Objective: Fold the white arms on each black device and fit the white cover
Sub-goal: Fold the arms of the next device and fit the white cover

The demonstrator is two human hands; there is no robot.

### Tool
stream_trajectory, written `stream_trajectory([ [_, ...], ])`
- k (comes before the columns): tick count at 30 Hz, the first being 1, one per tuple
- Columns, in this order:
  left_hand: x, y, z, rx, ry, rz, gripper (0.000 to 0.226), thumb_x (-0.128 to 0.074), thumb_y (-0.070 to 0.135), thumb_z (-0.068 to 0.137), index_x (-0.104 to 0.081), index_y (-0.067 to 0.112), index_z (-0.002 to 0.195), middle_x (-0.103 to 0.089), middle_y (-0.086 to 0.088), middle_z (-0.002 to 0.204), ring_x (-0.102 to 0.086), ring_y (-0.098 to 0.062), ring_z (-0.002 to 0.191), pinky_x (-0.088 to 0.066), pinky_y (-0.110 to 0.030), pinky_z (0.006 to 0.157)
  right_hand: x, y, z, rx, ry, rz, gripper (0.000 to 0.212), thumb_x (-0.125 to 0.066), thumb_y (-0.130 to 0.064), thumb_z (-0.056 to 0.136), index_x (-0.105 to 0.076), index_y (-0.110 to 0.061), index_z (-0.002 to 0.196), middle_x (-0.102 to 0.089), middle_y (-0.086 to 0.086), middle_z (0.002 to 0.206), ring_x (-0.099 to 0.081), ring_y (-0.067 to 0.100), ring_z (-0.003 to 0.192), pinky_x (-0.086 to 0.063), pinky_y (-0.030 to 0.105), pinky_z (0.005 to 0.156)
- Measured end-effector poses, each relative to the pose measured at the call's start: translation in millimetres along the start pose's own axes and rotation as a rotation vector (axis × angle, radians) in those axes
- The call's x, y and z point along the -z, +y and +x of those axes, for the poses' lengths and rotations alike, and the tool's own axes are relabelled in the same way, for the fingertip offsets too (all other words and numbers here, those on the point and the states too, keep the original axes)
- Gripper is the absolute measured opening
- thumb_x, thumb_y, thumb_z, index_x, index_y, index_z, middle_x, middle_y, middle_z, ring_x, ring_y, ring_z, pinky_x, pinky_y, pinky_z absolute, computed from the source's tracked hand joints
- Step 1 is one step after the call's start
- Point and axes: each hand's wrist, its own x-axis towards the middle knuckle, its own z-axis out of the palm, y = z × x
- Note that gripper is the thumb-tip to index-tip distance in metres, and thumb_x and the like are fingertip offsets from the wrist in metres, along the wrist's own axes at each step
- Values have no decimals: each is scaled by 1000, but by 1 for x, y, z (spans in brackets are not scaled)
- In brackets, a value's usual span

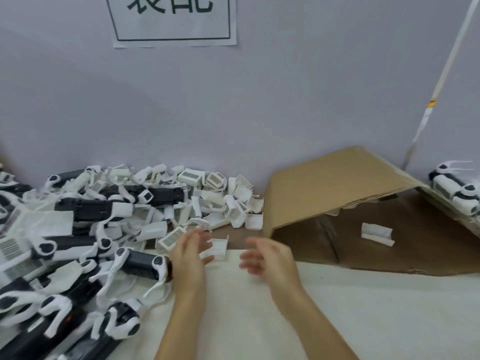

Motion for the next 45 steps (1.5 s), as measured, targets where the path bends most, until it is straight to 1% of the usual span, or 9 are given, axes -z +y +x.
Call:
stream_trajectory([
  [5,0,-8,-2,-27,-49,241,23,-51,2,95,-67,19,91,-71,0,90,-64,-14,91,-49,-32,82,-6,26,-5,149,-65,-310,27,-50,-3,97,-73,-17,91,-70,4,68,-66,14,56,-52,24,55],
  [9,1,0,-6,-165,-144,512,18,-53,4,94,-64,19,94,-68,4,93,-60,-4,82,-42,-6,65,-5,27,-5,187,-75,-318,27,-50,-1,98,-73,-15,92,-69,6,69,-65,13,55,-50,21,53],
  [13,5,43,-5,-284,-163,756,12,-56,22,94,-66,26,91,-65,11,81,-57,-6,68,-39,-16,55,-3,28,-4,226,-93,-374,29,-48,-8,101,-73,-18,92,-69,6,71,-66,14,57,-49,18,54],
  [16,27,80,-3,-384,131,903,14,-54,31,91,-66,27,84,-64,5,77,-57,-20,71,-42,-30,61,-2,28,-3,229,-101,-355,30,-46,-8,102,-73,-19,92,-69,9,73,-66,14,58,-49,17,54],
  [19,62,94,0,-176,275,1174,18,-51,33,91,-64,22,87,-63,0,75,-60,-28,75,-45,-32,62,-3,28,-3,224,-111,-324,31,-45,-8,103,-72,-18,93,-69,11,74,-64,14,57,-48,18,52],
  [22,72,93,0,141,54,1177,32,-47,49,98,-67,23,97,-72,-3,66,-68,-20,58,-54,-28,64,-3,28,-3,228,-117,-294,30,-44,-10,103,-71,-22,97,-68,12,74,-64,15,58,-48,18,51],
  [27,63,77,1,118,-56,1397,43,-38,61,95,-59,29,114,-66,-1,110,-64,-30,105,-54,-43,92,-3,30,-3,226,-124,-281,29,-44,-12,103,-69,-27,103,-68,7,70,-65,15,59,-48,18,53],
  [38,49,91,0,85,-122,862,16,-61,35,95,-59,19,94,-70,-7,87,-68,-15,48,-48,-20,45,-3,33,-3,228,-132,-276,28,-46,-11,102,-69,-26,103,-67,3,69,-63,12,57,-48,18,54],
  [45,24,100,-14,-157,-247,609,8,-69,24,90,-62,28,91,-71,-6,97,-74,-23,76,-61,-34,65,-2,28,-6,299,-163,-236,21,-52,-18,101,-71,-25,106,-75,-6,88,-69,8,79,-49,19,64],
])
